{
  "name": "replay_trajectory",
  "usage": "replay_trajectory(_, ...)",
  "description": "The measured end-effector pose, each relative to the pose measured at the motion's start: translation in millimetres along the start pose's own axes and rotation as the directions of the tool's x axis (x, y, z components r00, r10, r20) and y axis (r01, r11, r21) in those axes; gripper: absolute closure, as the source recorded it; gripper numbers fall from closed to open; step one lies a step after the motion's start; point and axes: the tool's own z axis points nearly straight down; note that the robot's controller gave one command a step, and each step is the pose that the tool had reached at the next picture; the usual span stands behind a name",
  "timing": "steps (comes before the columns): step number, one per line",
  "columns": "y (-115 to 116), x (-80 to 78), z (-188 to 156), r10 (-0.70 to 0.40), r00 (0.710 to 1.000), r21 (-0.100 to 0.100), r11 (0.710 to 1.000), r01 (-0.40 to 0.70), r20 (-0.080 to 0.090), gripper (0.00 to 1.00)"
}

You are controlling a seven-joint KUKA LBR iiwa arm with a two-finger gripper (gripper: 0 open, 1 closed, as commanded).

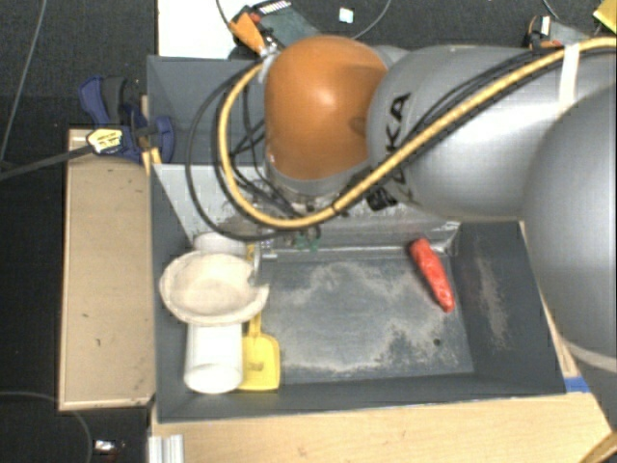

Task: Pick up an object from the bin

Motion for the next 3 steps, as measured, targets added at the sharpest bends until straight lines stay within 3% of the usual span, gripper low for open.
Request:
replay_trajectory(1, -1.4, -2.0, -4.9, 0.007, 1.0, -0.002, 1.0, -0.007, 0.008, 0.0)
replay_trajectory(2, 35.1, -11.5, 64.1, -0.475, 0.88, 0.001, 0.88, 0.475, 0.007, 0.0)
replay_trajectory(3, 31.1, -7.4, 57.4, -0.394, 0.919, 0.002, 0.919, 0.394, 0.006, 0.0)
